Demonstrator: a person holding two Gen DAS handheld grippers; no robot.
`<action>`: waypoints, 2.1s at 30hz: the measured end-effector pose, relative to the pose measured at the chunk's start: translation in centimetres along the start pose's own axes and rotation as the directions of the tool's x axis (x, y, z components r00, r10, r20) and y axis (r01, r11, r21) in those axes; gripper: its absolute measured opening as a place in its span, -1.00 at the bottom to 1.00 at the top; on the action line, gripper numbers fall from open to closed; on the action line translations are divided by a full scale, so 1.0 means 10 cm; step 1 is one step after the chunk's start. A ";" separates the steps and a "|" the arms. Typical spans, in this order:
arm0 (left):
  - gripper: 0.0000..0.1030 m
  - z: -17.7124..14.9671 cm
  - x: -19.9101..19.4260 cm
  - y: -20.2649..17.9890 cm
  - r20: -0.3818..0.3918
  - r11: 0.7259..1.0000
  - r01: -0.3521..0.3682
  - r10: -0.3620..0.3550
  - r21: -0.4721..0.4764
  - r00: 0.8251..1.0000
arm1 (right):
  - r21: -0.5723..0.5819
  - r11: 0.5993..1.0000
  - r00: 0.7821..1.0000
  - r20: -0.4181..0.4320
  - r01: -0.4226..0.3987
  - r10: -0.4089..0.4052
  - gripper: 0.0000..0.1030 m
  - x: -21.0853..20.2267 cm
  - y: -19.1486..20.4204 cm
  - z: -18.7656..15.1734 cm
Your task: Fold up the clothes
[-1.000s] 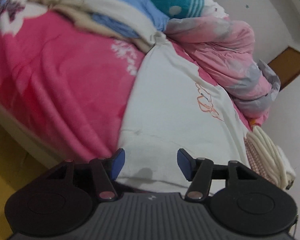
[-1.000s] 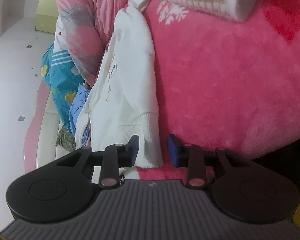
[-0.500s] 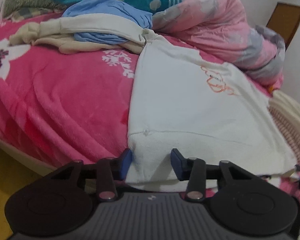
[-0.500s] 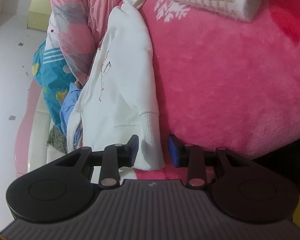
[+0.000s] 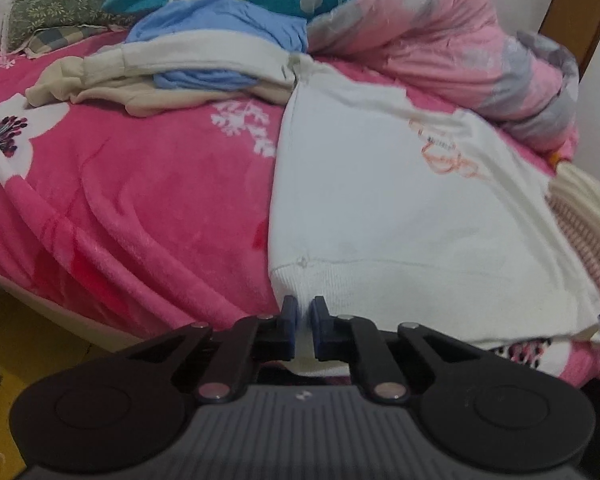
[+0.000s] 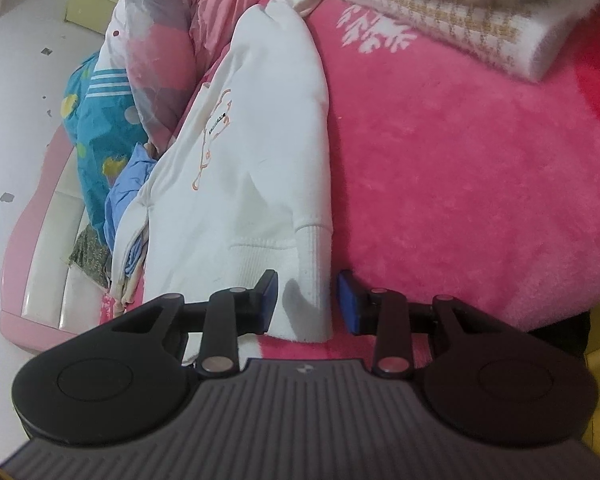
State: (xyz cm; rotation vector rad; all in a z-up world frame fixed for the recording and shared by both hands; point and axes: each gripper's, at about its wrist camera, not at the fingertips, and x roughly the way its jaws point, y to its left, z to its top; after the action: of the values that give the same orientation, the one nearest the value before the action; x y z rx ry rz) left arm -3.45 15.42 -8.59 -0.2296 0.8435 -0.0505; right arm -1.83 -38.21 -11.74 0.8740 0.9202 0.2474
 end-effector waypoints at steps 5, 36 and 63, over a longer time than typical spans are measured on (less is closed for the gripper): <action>-0.91 0.15 -0.20 0.06 0.049 0.994 0.093 -0.090 -0.054 0.995 | -0.092 0.996 0.999 0.051 0.000 0.005 -0.93 -0.16 0.23 0.10; -0.92 0.11 -0.49 0.91 0.234 0.689 0.541 -0.494 -0.483 0.838 | -0.154 0.988 0.994 0.102 -0.033 0.049 -0.91 -0.32 0.51 0.51; -0.65 0.02 -0.25 0.96 -0.075 0.898 0.215 -0.262 -0.385 0.962 | -0.221 0.932 0.958 0.065 0.287 -0.279 -0.76 -0.45 0.06 0.30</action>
State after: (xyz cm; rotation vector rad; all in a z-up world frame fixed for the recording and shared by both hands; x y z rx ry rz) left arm -5.39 25.16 -8.77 -0.6973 0.9436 -0.1362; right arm -2.09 -41.91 -7.74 0.5234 0.9539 0.0860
